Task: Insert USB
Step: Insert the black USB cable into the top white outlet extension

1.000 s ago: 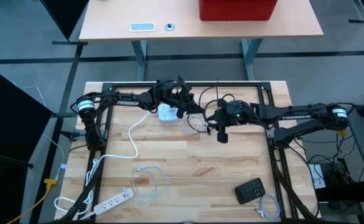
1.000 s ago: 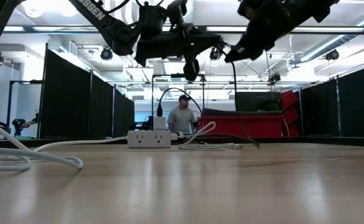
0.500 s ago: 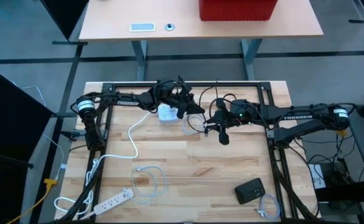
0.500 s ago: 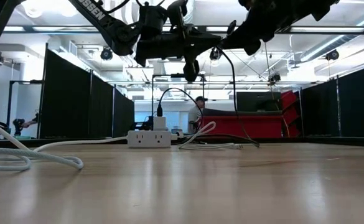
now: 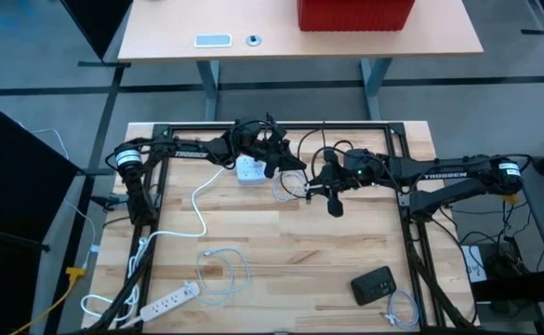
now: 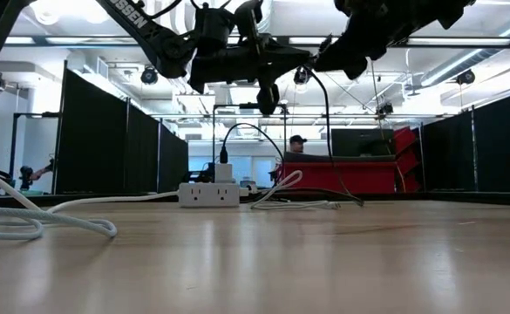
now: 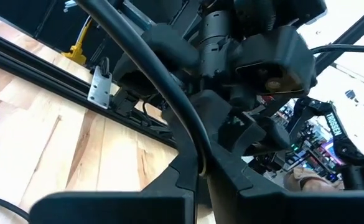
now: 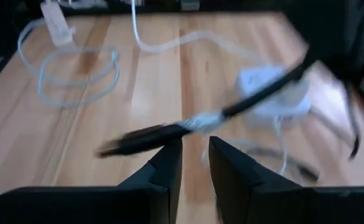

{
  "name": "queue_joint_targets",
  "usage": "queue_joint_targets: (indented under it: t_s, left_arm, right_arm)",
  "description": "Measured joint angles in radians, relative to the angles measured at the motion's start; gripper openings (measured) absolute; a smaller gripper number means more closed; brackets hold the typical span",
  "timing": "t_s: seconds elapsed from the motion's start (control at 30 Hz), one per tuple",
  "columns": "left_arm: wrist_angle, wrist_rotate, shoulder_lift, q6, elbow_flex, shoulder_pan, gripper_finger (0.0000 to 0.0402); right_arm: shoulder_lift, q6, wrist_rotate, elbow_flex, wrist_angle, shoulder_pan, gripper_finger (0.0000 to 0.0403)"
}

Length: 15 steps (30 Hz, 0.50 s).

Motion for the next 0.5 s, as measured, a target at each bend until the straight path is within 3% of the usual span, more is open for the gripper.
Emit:
queue_joint_targets:
  t_s: [0.37,0.5]
  left_arm:
    - [-0.014,0.023,-0.011,0.120,0.000,-0.001,0.0007]
    - [-0.053,0.017,-0.011,0.170,0.000,-0.006,0.0007]
  right_arm:
    - [-0.047,0.058,0.006,0.000,-0.188,-0.004,0.0088]
    - [-0.113,0.036,0.127,0.002,-0.193,-0.004,0.0096]
